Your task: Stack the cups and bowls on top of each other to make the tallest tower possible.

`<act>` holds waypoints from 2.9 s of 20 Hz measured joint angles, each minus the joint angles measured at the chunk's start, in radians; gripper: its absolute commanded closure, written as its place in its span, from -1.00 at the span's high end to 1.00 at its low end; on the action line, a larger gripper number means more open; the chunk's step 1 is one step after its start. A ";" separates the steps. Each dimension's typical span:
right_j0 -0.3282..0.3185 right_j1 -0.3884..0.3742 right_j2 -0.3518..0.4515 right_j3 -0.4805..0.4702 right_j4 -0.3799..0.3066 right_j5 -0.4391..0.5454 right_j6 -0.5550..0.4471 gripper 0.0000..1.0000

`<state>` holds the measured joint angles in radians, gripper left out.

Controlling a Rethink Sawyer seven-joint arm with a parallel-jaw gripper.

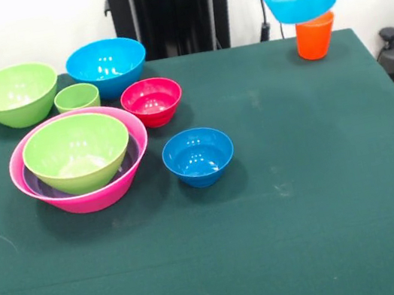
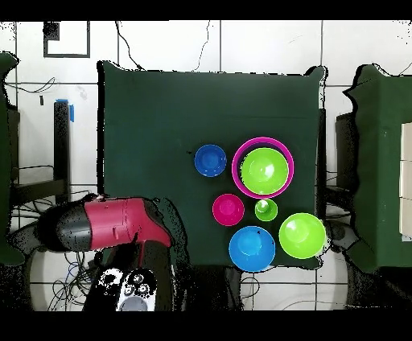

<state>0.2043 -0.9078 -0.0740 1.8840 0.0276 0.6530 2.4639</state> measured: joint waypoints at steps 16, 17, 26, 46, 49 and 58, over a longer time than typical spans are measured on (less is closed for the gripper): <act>-0.071 -0.234 0.033 0.077 -0.003 0.212 0.000 -1.00; -0.081 -0.256 0.036 0.080 -0.004 0.228 0.000 -1.00; -0.169 -0.381 0.063 0.107 -0.005 0.290 -0.042 -1.00; -0.341 -0.540 0.101 0.118 -0.038 0.534 -0.350 -1.00; -0.359 -0.553 0.103 0.118 -0.050 0.554 -0.381 -1.00; -0.439 -0.615 0.107 0.078 -0.084 0.705 -0.496 -1.00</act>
<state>-0.2347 -1.5224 0.0333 1.9622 -0.0567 1.3584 1.9678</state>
